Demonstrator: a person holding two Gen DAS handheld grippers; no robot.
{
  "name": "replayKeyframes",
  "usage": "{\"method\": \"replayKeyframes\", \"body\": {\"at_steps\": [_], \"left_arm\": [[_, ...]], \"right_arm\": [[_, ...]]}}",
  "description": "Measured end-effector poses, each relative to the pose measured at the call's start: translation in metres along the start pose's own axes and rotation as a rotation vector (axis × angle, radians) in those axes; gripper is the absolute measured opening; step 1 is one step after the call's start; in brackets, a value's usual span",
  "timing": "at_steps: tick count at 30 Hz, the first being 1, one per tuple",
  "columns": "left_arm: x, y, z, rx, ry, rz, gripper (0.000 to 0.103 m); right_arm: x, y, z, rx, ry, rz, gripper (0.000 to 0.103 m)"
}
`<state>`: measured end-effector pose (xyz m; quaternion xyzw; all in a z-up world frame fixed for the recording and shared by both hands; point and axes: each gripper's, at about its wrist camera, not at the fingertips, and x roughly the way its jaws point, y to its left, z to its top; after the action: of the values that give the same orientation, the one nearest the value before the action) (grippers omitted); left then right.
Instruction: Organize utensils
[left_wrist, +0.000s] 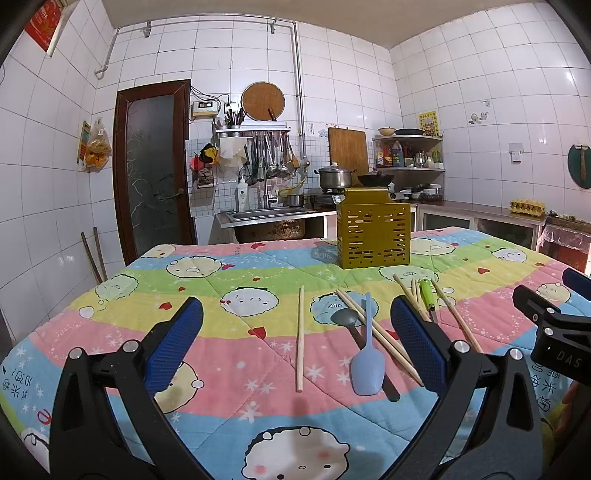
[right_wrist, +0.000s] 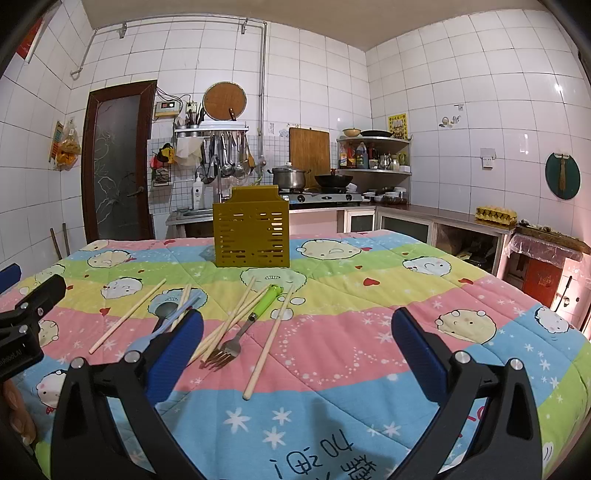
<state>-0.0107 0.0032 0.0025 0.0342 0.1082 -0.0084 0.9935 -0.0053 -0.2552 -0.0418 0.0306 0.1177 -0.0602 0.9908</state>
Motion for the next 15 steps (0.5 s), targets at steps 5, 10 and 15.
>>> {"method": "replayKeyframes", "body": {"at_steps": [5,10,15], "left_arm": [[0.0005,-0.0011,-0.0002,0.002,0.002,0.000,0.098],[0.0008,-0.0010,-0.0007,0.002,0.004,0.000,0.098],[0.0010,-0.0010,-0.0005,0.003,0.004,0.000,0.098]], "right_arm": [[-0.0003,0.0001,0.0000,0.000,0.001,-0.001,0.099],[0.0002,-0.0004,-0.0004,-0.001,0.004,-0.003,0.099],[0.0004,-0.0008,-0.0003,0.001,0.005,-0.004,0.099]]}}
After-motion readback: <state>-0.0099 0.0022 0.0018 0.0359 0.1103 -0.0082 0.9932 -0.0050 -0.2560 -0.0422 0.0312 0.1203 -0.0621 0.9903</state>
